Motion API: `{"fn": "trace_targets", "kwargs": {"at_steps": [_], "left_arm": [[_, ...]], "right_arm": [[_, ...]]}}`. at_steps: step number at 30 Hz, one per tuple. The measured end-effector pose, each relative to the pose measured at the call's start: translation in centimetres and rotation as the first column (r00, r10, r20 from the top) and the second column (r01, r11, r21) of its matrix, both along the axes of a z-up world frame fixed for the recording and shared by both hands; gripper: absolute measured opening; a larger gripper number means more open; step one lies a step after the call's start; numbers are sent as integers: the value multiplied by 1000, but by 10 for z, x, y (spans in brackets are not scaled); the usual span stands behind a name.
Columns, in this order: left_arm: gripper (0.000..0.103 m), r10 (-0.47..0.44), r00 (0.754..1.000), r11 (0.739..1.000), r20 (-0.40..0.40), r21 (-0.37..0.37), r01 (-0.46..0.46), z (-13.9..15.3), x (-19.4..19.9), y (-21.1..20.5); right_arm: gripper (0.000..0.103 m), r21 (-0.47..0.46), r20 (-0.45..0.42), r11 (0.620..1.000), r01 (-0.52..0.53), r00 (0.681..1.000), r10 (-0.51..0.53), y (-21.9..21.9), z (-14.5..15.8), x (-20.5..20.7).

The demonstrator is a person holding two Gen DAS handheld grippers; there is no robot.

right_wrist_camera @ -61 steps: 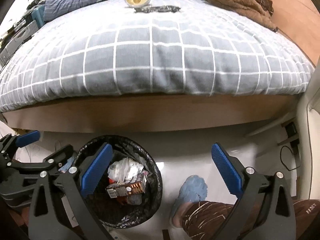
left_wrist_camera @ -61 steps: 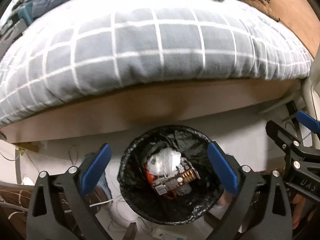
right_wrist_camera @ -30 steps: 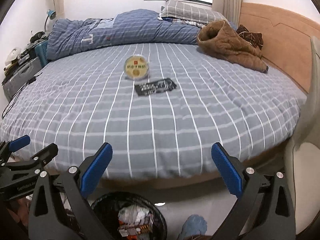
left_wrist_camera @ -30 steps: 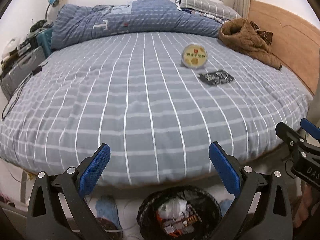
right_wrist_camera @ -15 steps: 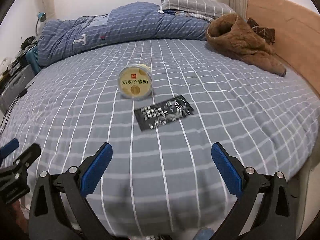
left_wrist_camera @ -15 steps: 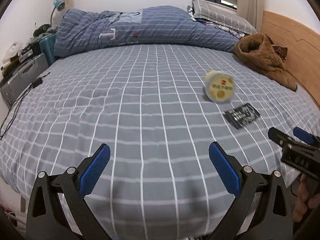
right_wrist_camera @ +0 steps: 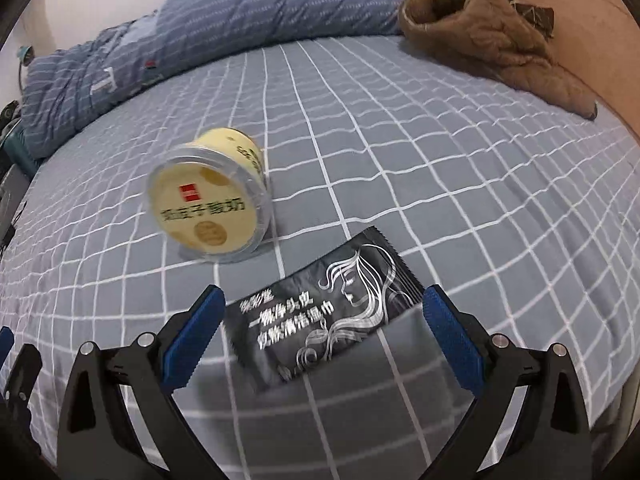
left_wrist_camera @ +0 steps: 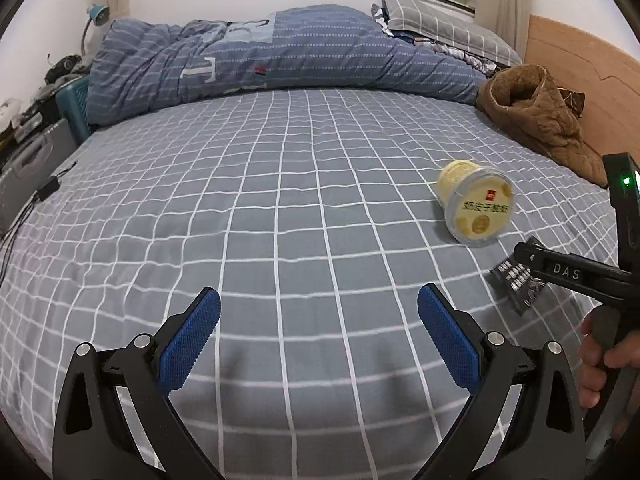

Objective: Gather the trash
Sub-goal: 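Grasp the black wet-wipe packet with the right tool while the left tool grasps the yellow yogurt cup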

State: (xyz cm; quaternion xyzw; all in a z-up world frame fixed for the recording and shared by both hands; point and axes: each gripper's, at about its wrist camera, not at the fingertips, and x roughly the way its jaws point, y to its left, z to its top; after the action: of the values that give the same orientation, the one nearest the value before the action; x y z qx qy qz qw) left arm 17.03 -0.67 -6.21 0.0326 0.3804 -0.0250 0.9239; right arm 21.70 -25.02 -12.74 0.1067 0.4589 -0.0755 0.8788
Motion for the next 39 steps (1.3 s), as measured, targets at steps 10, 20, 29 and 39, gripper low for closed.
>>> {"fn": "trace_targets", "kwargs": {"at_steps": [10, 20, 29, 39], "left_arm": [[97, 1, 1000, 1000, -15, -10, -1, -8, 17, 3], [97, -3, 1000, 1000, -21, 0, 3, -11, 16, -1], [97, -23, 1000, 1000, -21, 3, 23, -12, 17, -19], [97, -94, 995, 996, 15, -7, 94, -14, 24, -82]], "right_arm": [[84, -21, -63, 1000, -5, 998, 4, 0, -32, 22], [57, -33, -75, 998, -52, 996, 49, 0, -33, 16], [17, -55, -23, 994, -91, 996, 90, -2, -15, 4], [13, -74, 58, 988, -133, 989, 138, -28, 7, -18]]}}
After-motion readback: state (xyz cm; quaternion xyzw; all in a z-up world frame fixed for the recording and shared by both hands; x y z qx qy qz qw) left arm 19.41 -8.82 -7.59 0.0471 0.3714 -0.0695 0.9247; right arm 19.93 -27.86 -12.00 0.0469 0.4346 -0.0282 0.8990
